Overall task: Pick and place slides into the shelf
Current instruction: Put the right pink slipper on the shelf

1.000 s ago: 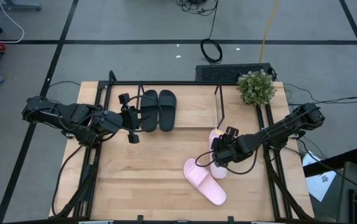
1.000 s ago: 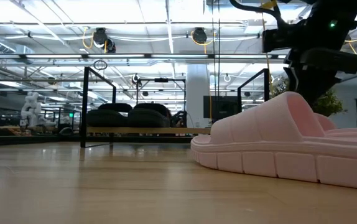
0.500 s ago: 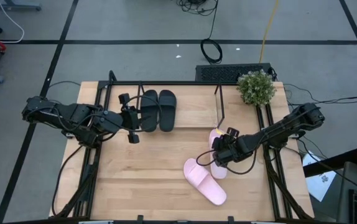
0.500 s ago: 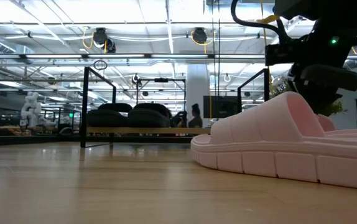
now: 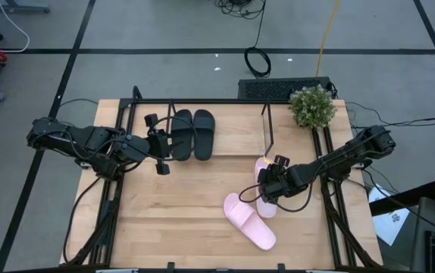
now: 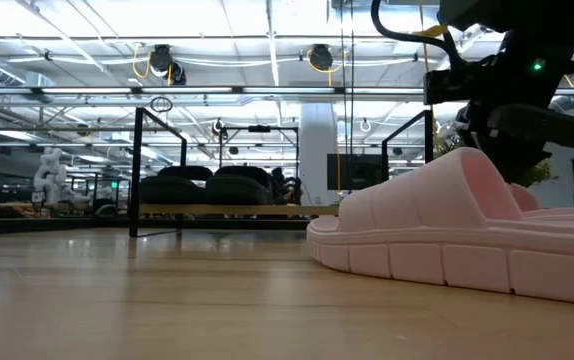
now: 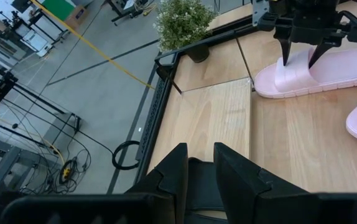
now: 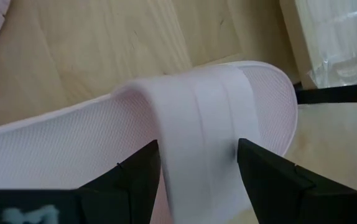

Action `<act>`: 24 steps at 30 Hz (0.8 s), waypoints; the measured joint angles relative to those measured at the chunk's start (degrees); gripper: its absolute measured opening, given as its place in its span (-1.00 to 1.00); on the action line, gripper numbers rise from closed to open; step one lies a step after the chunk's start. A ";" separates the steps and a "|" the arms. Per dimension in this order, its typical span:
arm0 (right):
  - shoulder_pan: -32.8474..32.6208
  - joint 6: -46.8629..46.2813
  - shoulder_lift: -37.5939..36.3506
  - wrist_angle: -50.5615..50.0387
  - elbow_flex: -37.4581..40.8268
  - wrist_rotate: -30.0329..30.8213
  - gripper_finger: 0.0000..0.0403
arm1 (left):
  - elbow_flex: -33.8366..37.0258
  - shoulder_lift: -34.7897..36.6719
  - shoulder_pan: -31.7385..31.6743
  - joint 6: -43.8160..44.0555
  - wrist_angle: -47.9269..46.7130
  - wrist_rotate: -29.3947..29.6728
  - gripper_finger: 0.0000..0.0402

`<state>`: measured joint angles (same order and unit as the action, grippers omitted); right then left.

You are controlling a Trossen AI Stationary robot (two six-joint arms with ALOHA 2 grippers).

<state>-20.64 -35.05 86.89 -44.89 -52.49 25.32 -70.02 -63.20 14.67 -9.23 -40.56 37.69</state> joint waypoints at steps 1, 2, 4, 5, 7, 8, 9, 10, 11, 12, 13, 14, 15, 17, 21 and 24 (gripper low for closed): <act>0.00 0.21 0.00 0.11 0.00 -0.01 0.01 | 0.00 0.00 0.00 0.00 0.00 -0.02 -0.57; 0.00 0.45 0.00 0.28 0.00 -0.02 0.01 | 0.00 0.00 0.00 0.00 0.00 0.00 -0.57; 0.00 1.54 0.00 0.64 0.00 -0.02 0.01 | 0.00 0.00 0.00 0.00 0.00 0.00 -0.57; -0.02 1.96 0.00 0.72 0.00 -0.02 0.01 | 0.00 0.00 -0.02 0.00 0.00 0.00 -0.57; -0.02 2.90 0.00 1.20 0.00 -0.04 0.01 | 0.00 0.00 -0.02 0.00 0.00 0.00 -0.57; -0.02 3.08 0.00 1.41 0.00 -0.03 0.01 | 0.00 0.00 -0.01 0.00 0.00 0.00 -0.57; -0.02 3.18 0.01 1.65 0.00 -0.04 0.01 | 0.00 0.00 -0.01 0.00 0.00 0.00 -0.57; -0.02 3.19 0.01 1.89 0.00 0.00 0.01 | 0.00 0.00 -0.01 0.00 0.00 0.00 -0.57; -0.01 3.21 0.00 2.14 0.00 0.02 0.01 | 0.00 0.00 0.00 0.00 0.00 0.00 -0.57; -0.02 3.22 0.00 2.28 0.00 0.04 0.01 | 0.00 0.00 0.00 -0.01 0.00 0.00 -0.57; -0.01 3.22 0.01 2.34 0.00 0.04 0.01 | 0.00 0.00 0.00 -0.16 0.00 0.00 -0.57; -0.02 3.22 0.00 2.42 0.00 0.04 0.01 | 0.00 0.00 0.00 -0.66 0.00 0.00 -0.57; -0.02 3.22 0.00 2.48 0.00 0.04 0.01 | 0.00 0.00 0.00 -0.97 0.00 0.00 -0.57; 0.02 3.22 0.00 2.67 0.00 0.06 0.01 | 0.00 0.00 0.00 -1.15 0.00 0.18 -0.57; 0.02 3.18 0.00 3.09 0.00 0.11 0.01 | 0.00 0.00 -0.01 -1.11 0.00 0.94 -0.57; 0.07 2.06 0.00 3.07 0.00 0.56 0.00 | 0.00 0.00 -0.02 -1.09 0.00 0.96 -0.57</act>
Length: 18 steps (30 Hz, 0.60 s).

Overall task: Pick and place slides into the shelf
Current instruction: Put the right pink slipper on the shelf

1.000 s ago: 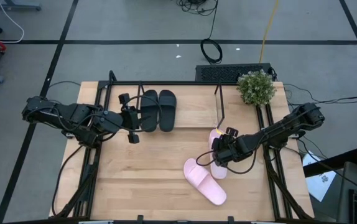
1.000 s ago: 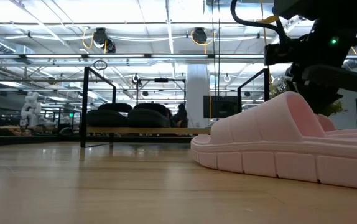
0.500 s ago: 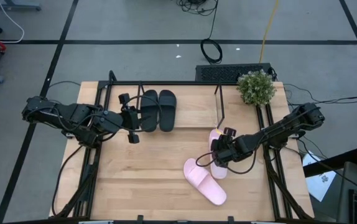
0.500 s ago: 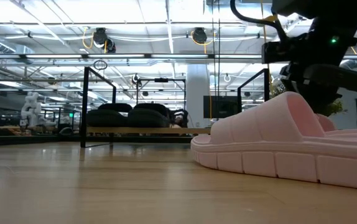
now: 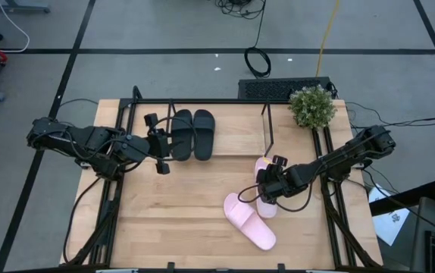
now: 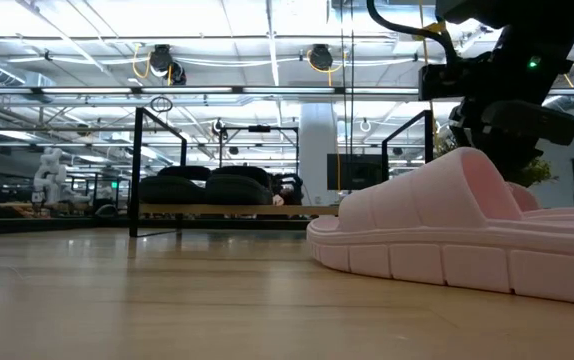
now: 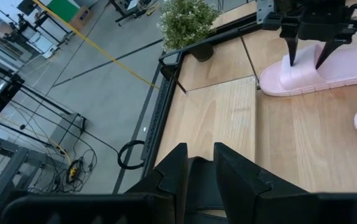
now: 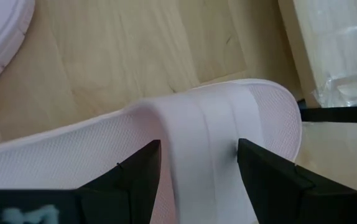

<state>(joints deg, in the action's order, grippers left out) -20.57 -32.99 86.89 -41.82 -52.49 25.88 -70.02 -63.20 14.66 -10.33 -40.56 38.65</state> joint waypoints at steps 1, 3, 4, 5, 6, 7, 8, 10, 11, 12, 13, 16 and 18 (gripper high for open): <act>0.06 -0.68 0.00 -0.07 0.00 0.88 -0.01 | 0.00 0.00 0.01 0.02 0.00 -0.01 -0.57; 0.24 -1.96 0.00 -0.36 0.00 2.10 -0.06 | 0.00 0.00 0.01 0.04 0.00 0.00 -0.57; 0.37 -2.33 0.00 -0.42 0.00 2.46 -0.11 | 0.00 0.00 0.00 0.07 0.02 0.00 -0.57; 0.56 -2.36 0.00 -0.40 0.00 2.54 -0.15 | 0.00 0.00 0.00 0.07 0.00 0.00 -0.57; 0.73 -2.34 0.00 -0.36 0.00 2.45 -0.21 | 0.00 0.00 0.00 0.07 0.00 0.00 -0.57; 0.92 -2.34 0.00 -0.33 0.00 2.41 -0.26 | 0.00 0.00 0.00 0.07 0.02 0.00 -0.57; 1.08 -2.38 0.00 -0.33 0.00 2.38 -0.33 | 0.00 0.00 0.02 0.07 0.00 0.00 -0.57; 1.31 -2.48 -0.02 0.59 0.45 2.41 -0.45 | 0.00 0.00 0.00 0.07 0.00 0.00 -0.57; 1.37 -2.80 -0.04 1.19 0.95 2.39 -0.52 | 0.00 0.00 0.00 0.07 0.00 0.00 -0.57; 1.37 -3.56 -0.04 1.82 1.54 2.41 -0.59 | 0.00 0.00 0.01 0.08 0.00 0.00 -0.57; 1.37 -4.73 -0.04 2.18 2.04 2.41 -0.66 | 0.00 0.00 0.00 0.09 0.01 0.00 -0.57; 1.37 -7.01 -0.13 3.74 3.50 0.51 -0.89 | 0.00 0.00 0.00 0.09 0.00 0.00 -0.57; 1.17 -7.37 -0.13 4.45 3.75 -0.98 -0.96 | 0.00 0.00 0.00 0.09 0.00 0.00 -0.57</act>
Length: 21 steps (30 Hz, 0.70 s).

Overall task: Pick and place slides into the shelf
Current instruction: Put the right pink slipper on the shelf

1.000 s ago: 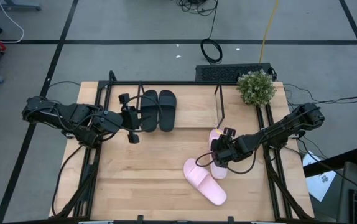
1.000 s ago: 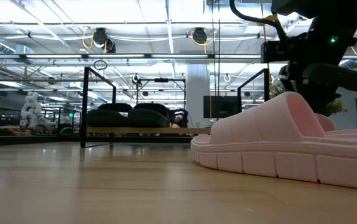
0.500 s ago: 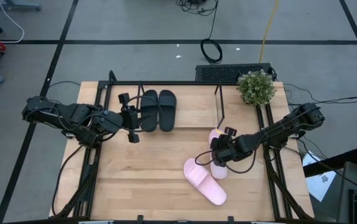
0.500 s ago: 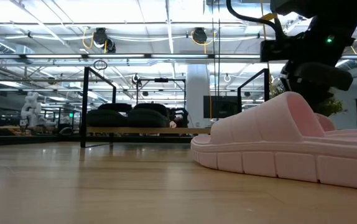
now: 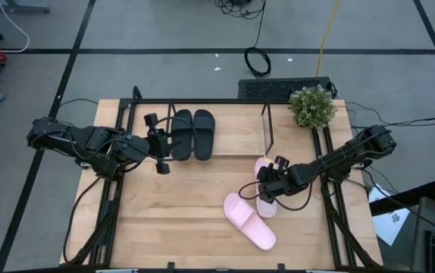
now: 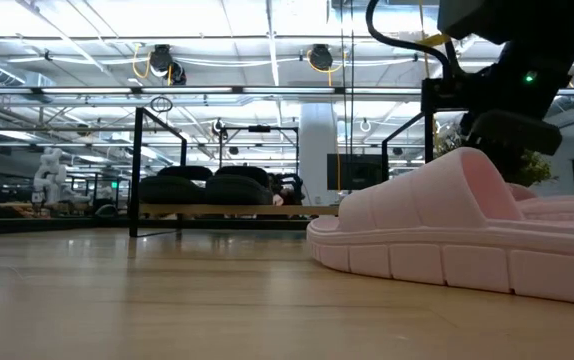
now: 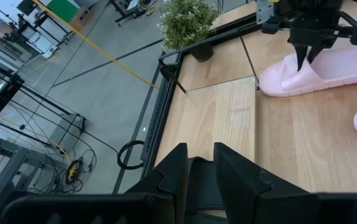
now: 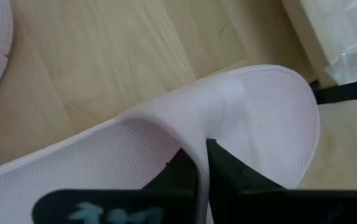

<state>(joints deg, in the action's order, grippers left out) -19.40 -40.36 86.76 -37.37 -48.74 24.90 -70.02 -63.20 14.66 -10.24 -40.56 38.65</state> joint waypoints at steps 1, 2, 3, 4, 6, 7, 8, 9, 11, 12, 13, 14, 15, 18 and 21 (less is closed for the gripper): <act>-0.32 -0.47 0.00 -0.10 -0.14 -0.29 -0.96 | 0.00 0.00 0.00 0.00 0.00 0.00 -0.57; -0.65 -0.94 0.03 -0.55 -0.53 -0.34 -0.96 | 0.00 0.00 0.00 0.00 0.02 0.00 -0.57; -0.95 -0.98 0.07 -0.99 -0.95 -0.42 -0.96 | 0.00 0.00 0.00 0.00 0.00 0.00 -0.57; -1.22 -0.93 0.08 -1.70 -1.59 -0.63 -0.97 | 0.00 0.00 0.00 -0.01 0.00 0.00 -0.57; -1.71 -0.90 -0.13 -4.15 -3.26 -0.70 -0.98 | 0.00 0.00 0.00 -0.01 0.00 0.00 -0.57; -1.79 -0.96 -0.15 -5.74 -4.57 -0.88 -0.98 | 0.00 0.00 0.01 -0.03 0.02 0.01 -0.57; -1.93 -0.90 -0.15 -7.24 -6.10 -1.12 -0.98 | 0.00 0.00 0.00 -0.20 0.01 0.04 -0.57; -2.05 -0.57 -0.15 -9.05 -7.92 -1.15 -0.98 | 0.00 0.00 0.00 -0.40 0.00 0.20 -0.57; -2.37 0.87 -0.15 -12.20 -11.81 -1.24 -0.99 | 0.00 0.00 0.00 -0.85 0.02 0.42 -0.57; -2.46 1.74 -0.16 -13.31 -13.87 -1.24 -0.99 | 0.00 0.00 0.00 -1.19 0.02 0.44 -0.57; -2.51 2.60 -0.22 -14.32 -15.96 -1.24 -0.99 | 0.00 0.00 0.00 -1.34 0.02 0.44 -0.57; -2.53 3.22 -0.24 -15.35 -18.22 -1.16 -0.99 | 0.00 0.00 0.00 -1.44 0.02 0.44 -0.57; -2.51 3.78 -0.24 -16.53 -20.41 -0.96 -0.99 | 0.00 0.00 0.00 -1.46 0.02 0.44 -0.57; -2.48 6.36 -0.25 -20.46 -27.47 2.86 -0.99 | 0.00 0.00 0.00 -1.49 0.02 0.44 -0.57; -1.61 11.06 -0.35 -20.69 -32.75 9.56 -0.99 | 0.00 0.00 0.00 -1.49 0.02 0.45 -0.57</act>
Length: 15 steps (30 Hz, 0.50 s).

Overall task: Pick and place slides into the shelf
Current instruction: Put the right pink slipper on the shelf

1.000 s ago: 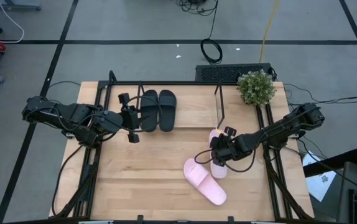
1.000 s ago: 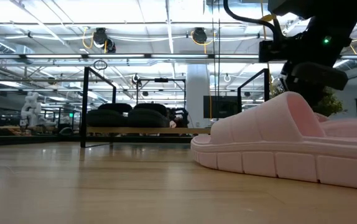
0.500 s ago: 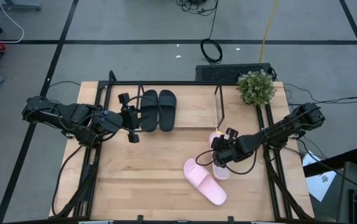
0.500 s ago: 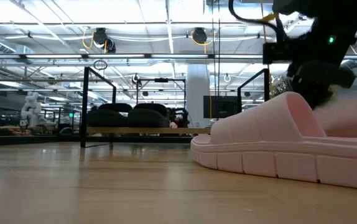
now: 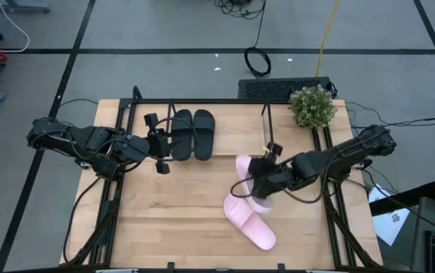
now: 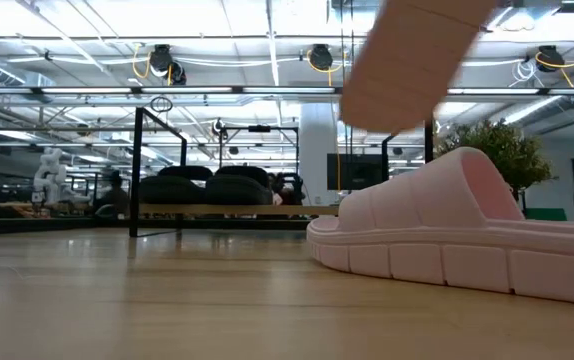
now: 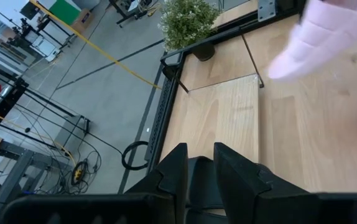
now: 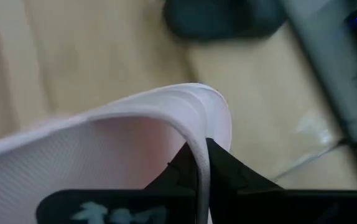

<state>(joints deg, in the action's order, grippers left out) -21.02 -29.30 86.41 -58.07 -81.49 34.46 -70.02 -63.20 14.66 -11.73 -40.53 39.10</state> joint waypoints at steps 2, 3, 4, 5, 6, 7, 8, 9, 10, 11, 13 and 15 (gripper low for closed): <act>1.34 3.67 0.00 0.19 -2.25 3.65 -1.00 | 0.00 0.00 0.00 -0.02 0.00 0.01 -0.57; 2.30 5.55 0.00 0.84 -2.81 5.26 -1.00 | 0.00 0.00 0.02 0.00 0.00 0.01 -0.57; 3.47 7.39 -0.02 2.06 -3.01 6.66 -1.00 | 0.00 0.00 0.00 0.00 0.00 0.01 -0.57; 4.74 9.27 -0.02 3.43 -3.02 7.58 -1.00 | 0.00 0.00 0.01 0.03 0.02 0.01 -0.57; 6.37 11.23 0.00 4.80 -3.02 7.75 -1.00 | 0.00 0.00 0.01 0.04 0.02 0.01 -0.57; 8.01 12.87 0.07 6.04 -2.99 7.66 -1.00 | 0.00 0.00 0.00 0.04 0.02 0.01 -0.57; 9.70 14.33 0.34 7.12 -2.99 7.58 -1.00 | 0.00 0.00 0.00 0.05 0.02 0.01 -0.57; 11.47 15.87 0.61 8.14 -3.01 7.60 -1.00 | 0.00 0.00 0.00 0.09 0.02 0.01 -0.57; 13.18 17.66 0.92 8.71 -3.02 7.57 -1.00 | 0.00 0.00 0.00 0.09 0.02 0.01 -0.57; 14.97 19.61 1.45 9.02 -3.02 7.55 -1.00 | 0.00 0.00 0.02 0.09 0.00 0.01 -0.57; 18.36 23.33 2.24 9.63 -2.90 7.43 -1.00 | 0.00 0.00 0.00 0.20 0.04 0.01 -0.57; 21.41 26.09 3.06 10.81 -2.66 7.50 -1.00 | 0.00 0.00 0.00 0.19 0.06 0.01 -0.57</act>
<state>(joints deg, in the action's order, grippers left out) 0.39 -3.21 89.47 -47.26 -84.15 41.95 -70.02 -63.20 14.66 -11.54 -40.48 39.11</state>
